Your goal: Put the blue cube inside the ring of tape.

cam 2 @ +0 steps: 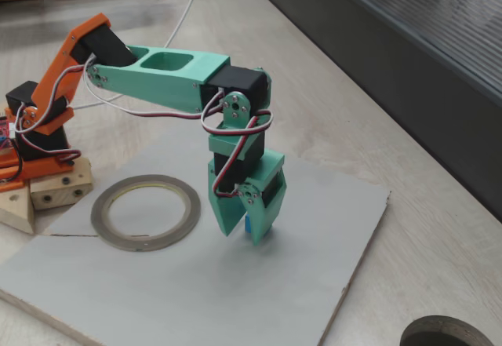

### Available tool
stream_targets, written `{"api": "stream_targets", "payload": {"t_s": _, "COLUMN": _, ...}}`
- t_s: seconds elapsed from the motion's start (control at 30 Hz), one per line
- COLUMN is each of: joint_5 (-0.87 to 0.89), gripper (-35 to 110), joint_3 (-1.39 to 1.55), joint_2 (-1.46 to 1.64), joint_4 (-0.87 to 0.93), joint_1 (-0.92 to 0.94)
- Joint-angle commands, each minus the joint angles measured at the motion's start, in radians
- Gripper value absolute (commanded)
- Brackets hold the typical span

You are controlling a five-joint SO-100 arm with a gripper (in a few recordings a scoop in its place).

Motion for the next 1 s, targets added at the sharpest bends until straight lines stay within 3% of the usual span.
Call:
{"api": "stream_targets", "payload": {"t_s": 0.0, "joint_5": 0.006, "gripper": 24, "joint_3": -0.026, "joint_2": 0.037, "joint_4": 0.011, "joint_1": -0.012}}
{"api": "stream_targets", "payload": {"t_s": 0.23, "joint_5": 0.006, "gripper": 16, "joint_3": -0.026, "joint_2": 0.037, "joint_4": 0.009, "joint_1": -0.012}}
{"api": "stream_targets", "payload": {"t_s": 0.97, "joint_5": 0.006, "gripper": 15, "joint_3": -0.026, "joint_2": 0.038, "joint_4": 0.009, "joint_1": -0.011}}
